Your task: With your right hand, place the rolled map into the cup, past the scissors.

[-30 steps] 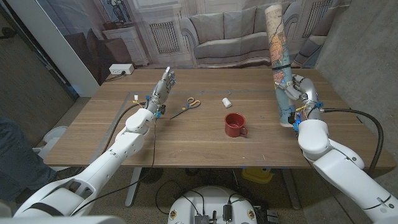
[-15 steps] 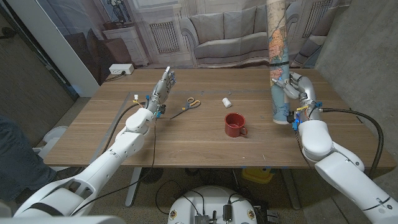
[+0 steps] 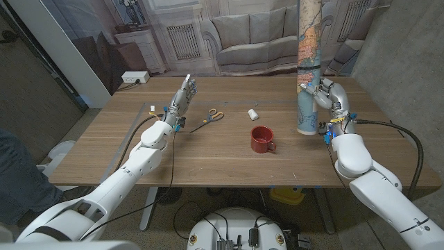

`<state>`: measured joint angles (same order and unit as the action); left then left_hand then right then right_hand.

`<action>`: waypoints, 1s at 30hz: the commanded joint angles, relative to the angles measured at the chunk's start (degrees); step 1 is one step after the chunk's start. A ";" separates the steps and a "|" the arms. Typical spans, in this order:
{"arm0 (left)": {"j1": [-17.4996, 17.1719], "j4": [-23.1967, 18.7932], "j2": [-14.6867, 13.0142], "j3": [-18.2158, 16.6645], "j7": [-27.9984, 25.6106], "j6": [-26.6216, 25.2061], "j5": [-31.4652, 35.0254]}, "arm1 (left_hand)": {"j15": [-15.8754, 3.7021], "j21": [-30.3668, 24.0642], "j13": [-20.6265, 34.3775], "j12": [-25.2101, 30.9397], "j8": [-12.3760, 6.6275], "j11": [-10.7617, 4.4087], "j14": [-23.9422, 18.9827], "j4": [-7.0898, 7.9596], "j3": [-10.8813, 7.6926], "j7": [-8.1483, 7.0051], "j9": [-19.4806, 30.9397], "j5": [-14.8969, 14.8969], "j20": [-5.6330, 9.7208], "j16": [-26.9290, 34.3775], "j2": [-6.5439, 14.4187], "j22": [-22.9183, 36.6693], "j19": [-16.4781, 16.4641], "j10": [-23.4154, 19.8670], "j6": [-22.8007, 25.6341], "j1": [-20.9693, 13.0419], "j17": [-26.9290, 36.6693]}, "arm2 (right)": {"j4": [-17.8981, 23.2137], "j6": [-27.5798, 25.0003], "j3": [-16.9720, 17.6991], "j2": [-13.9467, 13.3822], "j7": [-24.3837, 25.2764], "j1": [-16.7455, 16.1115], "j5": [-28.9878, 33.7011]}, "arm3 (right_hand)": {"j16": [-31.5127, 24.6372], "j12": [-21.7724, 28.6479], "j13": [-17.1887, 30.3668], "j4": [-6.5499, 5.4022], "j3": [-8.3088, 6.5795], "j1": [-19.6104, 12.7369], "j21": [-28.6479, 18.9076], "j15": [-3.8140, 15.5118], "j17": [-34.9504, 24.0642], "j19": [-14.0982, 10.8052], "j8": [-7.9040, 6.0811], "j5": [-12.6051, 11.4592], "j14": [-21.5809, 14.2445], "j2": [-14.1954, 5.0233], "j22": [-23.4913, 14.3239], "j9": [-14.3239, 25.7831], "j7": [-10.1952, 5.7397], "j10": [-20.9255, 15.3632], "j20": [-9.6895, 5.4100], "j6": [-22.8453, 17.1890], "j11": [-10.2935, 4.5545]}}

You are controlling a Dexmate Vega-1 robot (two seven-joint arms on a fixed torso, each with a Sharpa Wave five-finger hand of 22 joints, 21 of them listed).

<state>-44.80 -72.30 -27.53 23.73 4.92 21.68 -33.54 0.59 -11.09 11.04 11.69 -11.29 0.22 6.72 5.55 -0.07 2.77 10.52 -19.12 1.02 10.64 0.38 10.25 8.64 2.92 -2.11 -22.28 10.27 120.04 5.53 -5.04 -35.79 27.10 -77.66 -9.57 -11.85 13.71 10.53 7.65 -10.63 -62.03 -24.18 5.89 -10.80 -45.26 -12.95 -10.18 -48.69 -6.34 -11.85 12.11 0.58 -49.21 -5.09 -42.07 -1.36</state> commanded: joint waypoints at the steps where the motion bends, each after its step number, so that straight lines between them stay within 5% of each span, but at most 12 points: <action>1: -0.57 -0.75 -0.16 -0.07 -0.61 -0.07 0.15 | 0.05 -0.46 0.09 0.24 -0.12 -0.27 0.20 0.04 0.48 0.16 0.31 0.13 -0.53 0.13 0.26 0.19 0.21 0.08 0.11 -0.02 0.23 | -2.59 6.27 -0.76 0.25 -5.19 1.41 -3.84 | 0.16 -0.26 0.16 -0.45 -0.69 -0.64 -0.52 3.90 -0.20 0.31 -0.25 -0.22 0.09 -0.41 -0.19 0.25 -2.93 -0.12 -5.68 -2.82 -0.23; 30: -2.46 -3.12 -0.95 -0.51 -1.97 -0.33 0.27 | 0.05 -0.47 0.09 0.25 -0.19 -0.16 0.15 0.03 0.82 0.14 0.31 0.12 -0.53 0.15 0.40 0.20 0.20 0.05 0.30 -0.13 0.23 | -3.84 10.41 -1.52 -1.82 -8.60 2.21 -1.13 | 0.19 -0.71 0.20 -0.66 -0.49 -0.56 -0.79 4.34 -0.27 0.70 0.01 -0.22 0.07 -0.42 -0.23 0.37 -3.33 -0.29 -5.93 -3.12 -0.82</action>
<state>-46.67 -74.69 -28.19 23.36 3.35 21.47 -33.37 0.59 -11.09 11.04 11.69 -11.29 0.22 6.72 5.55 0.41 2.77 10.52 -19.12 1.02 10.64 0.46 10.25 8.64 2.92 -2.11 -22.36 10.27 116.49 14.75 -6.49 -36.85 19.32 -75.52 -12.36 -11.85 13.26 10.54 7.64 -10.63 -62.49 -24.63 5.92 -10.79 -44.95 -12.58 -10.13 -48.65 -6.21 -11.89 12.41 0.35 -49.41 -4.79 -42.29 -1.97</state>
